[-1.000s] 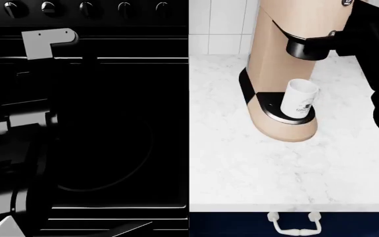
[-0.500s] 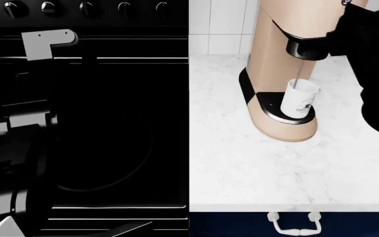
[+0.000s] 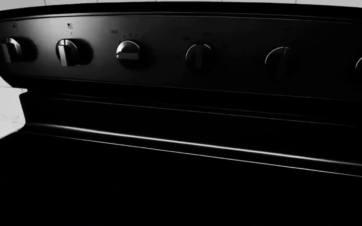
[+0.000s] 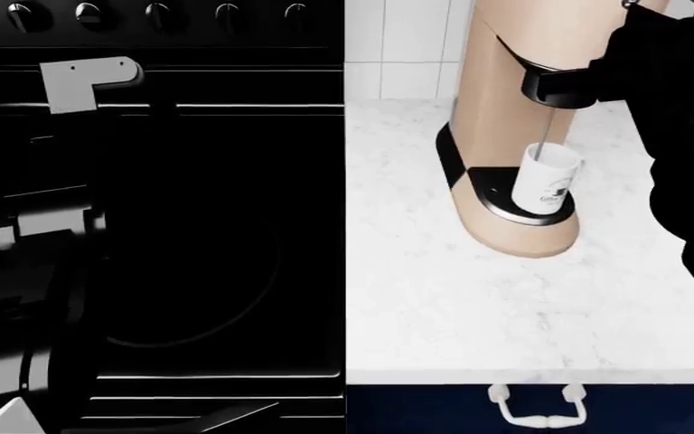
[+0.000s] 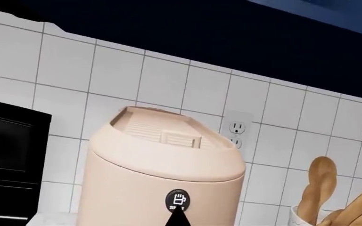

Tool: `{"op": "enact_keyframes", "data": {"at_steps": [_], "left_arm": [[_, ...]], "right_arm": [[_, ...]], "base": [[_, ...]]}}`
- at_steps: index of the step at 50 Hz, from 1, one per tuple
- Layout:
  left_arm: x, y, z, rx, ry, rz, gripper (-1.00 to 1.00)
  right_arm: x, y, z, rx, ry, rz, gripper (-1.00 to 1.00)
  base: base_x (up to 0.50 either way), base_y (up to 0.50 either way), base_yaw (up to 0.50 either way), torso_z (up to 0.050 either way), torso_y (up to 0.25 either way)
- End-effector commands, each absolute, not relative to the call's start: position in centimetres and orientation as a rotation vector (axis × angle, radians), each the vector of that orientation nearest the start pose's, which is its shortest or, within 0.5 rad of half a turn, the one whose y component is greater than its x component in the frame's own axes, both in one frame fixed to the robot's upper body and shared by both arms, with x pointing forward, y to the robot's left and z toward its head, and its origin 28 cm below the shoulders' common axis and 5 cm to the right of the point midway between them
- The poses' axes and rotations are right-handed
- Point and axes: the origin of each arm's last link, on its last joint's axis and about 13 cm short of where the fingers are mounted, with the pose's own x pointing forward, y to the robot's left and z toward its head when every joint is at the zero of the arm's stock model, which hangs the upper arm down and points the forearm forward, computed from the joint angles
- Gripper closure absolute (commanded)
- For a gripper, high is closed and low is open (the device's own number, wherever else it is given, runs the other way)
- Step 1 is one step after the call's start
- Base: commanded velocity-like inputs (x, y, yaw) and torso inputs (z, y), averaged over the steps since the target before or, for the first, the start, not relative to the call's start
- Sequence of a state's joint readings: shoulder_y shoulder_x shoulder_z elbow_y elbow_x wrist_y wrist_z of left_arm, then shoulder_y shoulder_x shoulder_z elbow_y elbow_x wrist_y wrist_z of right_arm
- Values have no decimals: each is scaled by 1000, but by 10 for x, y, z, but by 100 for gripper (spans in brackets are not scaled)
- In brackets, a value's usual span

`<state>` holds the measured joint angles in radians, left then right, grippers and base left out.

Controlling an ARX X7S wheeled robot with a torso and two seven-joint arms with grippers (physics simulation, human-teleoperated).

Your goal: Pick the mug from the cabinet, place it under the coffee machine dispenser, and press the start button.

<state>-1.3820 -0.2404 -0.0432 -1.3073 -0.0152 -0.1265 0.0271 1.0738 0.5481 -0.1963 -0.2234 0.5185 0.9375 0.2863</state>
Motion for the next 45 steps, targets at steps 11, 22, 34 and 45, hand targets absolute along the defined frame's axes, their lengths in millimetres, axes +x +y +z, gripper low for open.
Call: {"op": "enact_keyframes", "data": {"at_steps": [11,22,34,45], "left_arm": [[423,310,209,-19,45,216,-100],[423,310,209,-20,46,215,-100],[423,312,207,-23,49,221,-100],[422,316,209,-23,42,218,-100]], "right_arm": [[318,-179,301,-177,-228,-129,100],[318,-179,301,-175,-227,-128,100],[273,-180,305,-151,-294,-99,100],[201,-182,304,-139,-378,-88,100]], "base": [[0,0,0,1,0],[0,0,0,2,0],[0,0,0,0,0],[0,0,0,0,0]]}}
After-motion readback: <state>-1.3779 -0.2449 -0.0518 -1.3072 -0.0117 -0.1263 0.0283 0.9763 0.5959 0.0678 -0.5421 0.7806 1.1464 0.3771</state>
